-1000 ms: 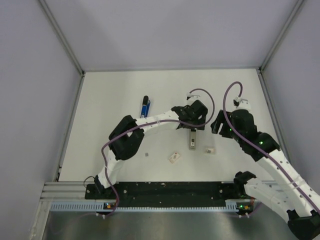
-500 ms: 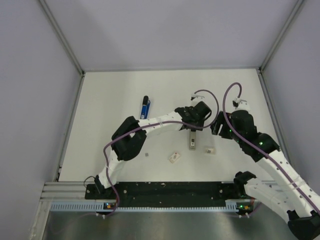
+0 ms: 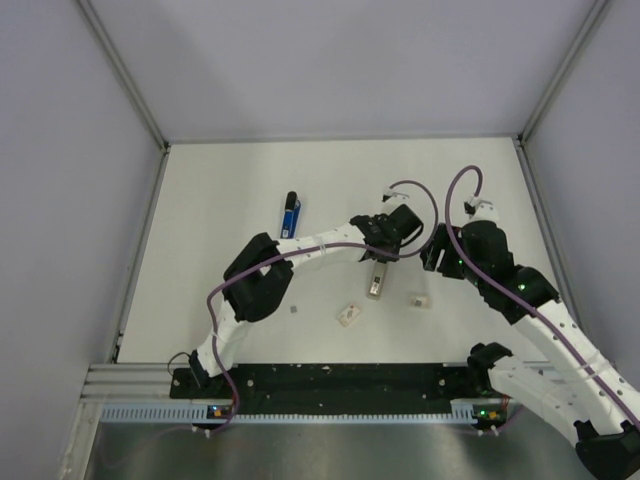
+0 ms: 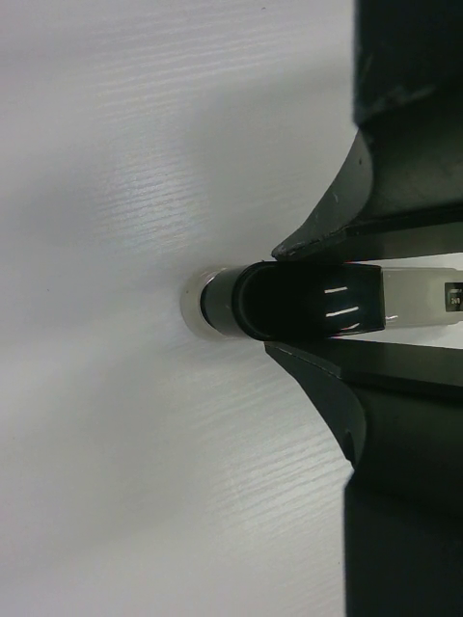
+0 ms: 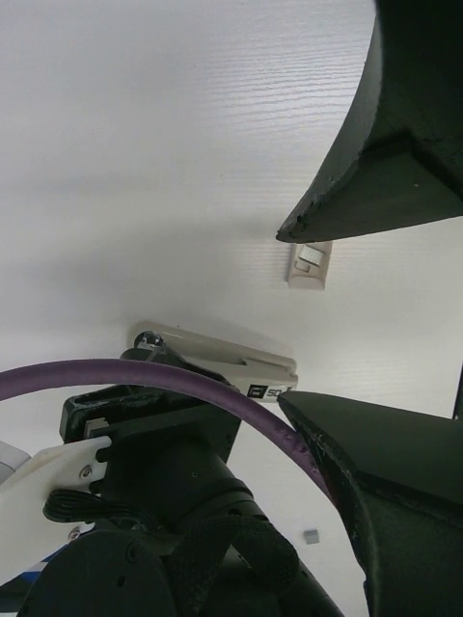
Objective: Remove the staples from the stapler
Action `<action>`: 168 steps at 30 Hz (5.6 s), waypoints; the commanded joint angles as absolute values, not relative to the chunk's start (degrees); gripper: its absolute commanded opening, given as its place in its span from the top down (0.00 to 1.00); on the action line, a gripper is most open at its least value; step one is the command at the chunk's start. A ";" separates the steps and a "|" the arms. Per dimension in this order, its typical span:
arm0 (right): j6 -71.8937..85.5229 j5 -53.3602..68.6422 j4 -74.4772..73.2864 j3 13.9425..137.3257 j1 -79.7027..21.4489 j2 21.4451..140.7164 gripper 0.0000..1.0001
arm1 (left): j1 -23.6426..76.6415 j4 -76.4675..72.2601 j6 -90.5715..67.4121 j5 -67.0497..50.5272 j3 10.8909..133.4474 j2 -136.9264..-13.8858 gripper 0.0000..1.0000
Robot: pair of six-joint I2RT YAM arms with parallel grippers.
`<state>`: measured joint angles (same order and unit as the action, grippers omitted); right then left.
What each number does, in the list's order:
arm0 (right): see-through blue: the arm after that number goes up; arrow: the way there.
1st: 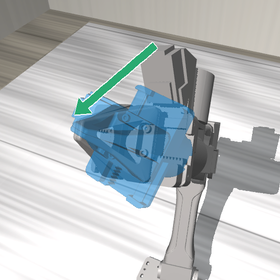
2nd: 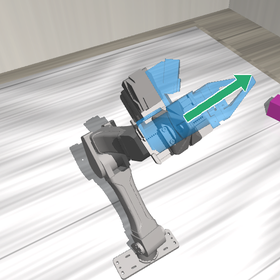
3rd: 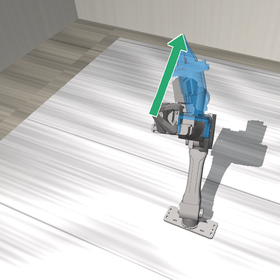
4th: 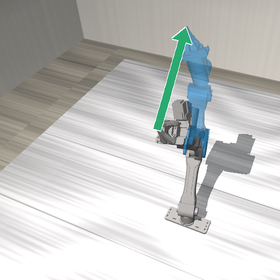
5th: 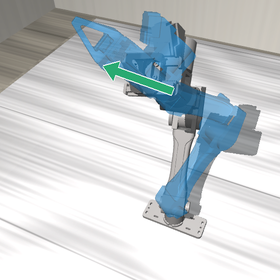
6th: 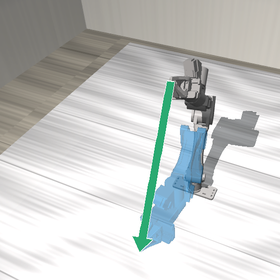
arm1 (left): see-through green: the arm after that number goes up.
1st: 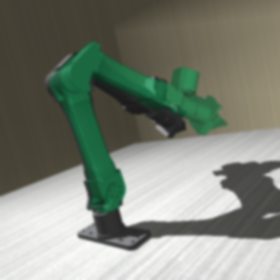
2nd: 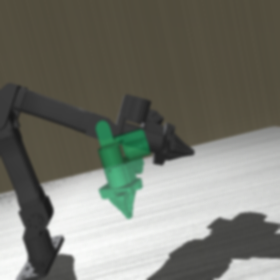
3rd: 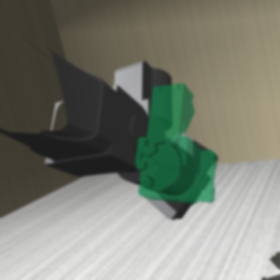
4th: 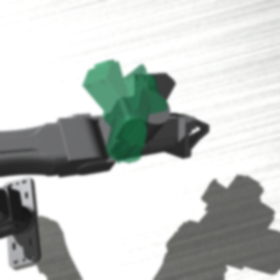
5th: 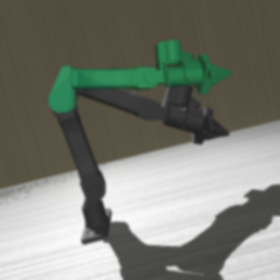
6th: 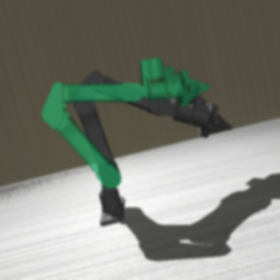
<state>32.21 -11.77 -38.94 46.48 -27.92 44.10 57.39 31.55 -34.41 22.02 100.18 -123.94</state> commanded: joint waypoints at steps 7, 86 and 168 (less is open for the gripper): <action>32.70 -10.81 -36.65 46.49 -27.33 44.65 0.37 | 58.01 30.33 -24.36 21.19 97.75 -115.24 1.00; 30.05 41.04 -6.51 29.80 -35.51 33.05 0.55 | 37.97 -22.75 -30.31 -48.53 55.55 -64.52 1.00; 42.37 21.29 10.21 45.61 -37.35 84.65 0.47 | 39.37 -13.53 -27.87 11.43 74.44 -97.56 1.00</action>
